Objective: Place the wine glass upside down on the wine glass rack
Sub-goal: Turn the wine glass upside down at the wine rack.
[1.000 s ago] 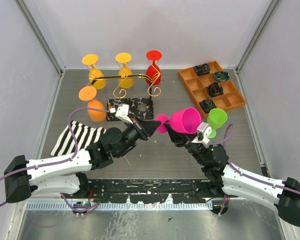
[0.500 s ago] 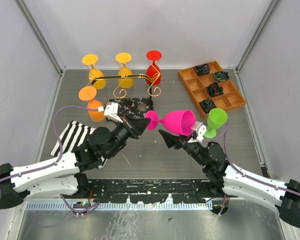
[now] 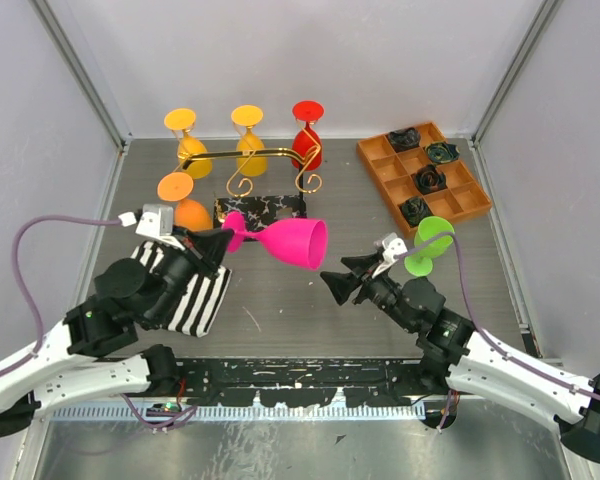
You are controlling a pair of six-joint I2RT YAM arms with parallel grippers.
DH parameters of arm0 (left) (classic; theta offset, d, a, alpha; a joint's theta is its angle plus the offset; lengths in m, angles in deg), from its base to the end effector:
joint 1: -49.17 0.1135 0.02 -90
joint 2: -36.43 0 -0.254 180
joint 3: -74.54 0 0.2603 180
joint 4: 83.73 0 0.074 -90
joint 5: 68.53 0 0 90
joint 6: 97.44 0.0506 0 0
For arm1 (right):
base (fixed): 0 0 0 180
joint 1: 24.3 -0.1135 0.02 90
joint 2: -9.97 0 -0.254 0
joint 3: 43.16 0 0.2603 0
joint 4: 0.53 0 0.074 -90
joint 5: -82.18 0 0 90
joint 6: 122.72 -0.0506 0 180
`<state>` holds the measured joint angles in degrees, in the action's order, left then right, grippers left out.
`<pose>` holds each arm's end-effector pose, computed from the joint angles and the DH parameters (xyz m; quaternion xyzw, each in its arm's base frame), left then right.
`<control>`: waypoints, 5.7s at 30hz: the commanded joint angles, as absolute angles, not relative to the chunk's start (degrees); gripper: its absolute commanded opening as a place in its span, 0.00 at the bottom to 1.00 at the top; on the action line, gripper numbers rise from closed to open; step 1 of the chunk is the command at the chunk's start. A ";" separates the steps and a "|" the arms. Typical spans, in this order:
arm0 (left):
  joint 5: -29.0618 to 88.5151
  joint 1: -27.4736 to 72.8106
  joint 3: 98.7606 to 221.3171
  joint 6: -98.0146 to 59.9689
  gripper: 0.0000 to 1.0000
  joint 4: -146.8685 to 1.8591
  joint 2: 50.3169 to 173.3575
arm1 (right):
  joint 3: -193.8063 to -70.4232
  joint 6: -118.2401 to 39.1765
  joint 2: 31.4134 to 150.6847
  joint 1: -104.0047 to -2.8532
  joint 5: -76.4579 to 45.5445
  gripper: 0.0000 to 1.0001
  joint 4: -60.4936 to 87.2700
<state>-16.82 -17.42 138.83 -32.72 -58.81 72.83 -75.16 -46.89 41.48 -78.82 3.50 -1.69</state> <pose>0.0920 -0.1336 0.3919 0.0069 0.6925 -0.3352 0.6387 0.1168 0.1468 0.2520 -0.1728 0.6753 0.3459 0.6281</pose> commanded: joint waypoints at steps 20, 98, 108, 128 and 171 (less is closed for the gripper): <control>-13.16 -17.63 143.61 7.67 0.00 -37.00 72.56 | -104.67 -63.13 56.27 -78.79 8.08 0.98 51.29; 8.20 -18.24 149.37 14.65 0.00 -46.19 89.45 | -94.10 -71.61 66.58 -78.78 -21.88 0.06 -0.98; 6.06 -18.24 147.73 14.17 0.26 -49.00 87.42 | -95.01 -72.01 66.78 -78.79 -20.80 0.01 -0.38; 0.38 -17.96 150.00 8.69 0.68 -51.90 84.40 | -100.28 -63.65 66.15 -78.79 -7.34 0.01 11.35; 21.60 39.59 165.76 -16.15 0.72 -45.55 102.45 | -100.34 -34.77 87.32 -78.79 3.40 0.01 -43.70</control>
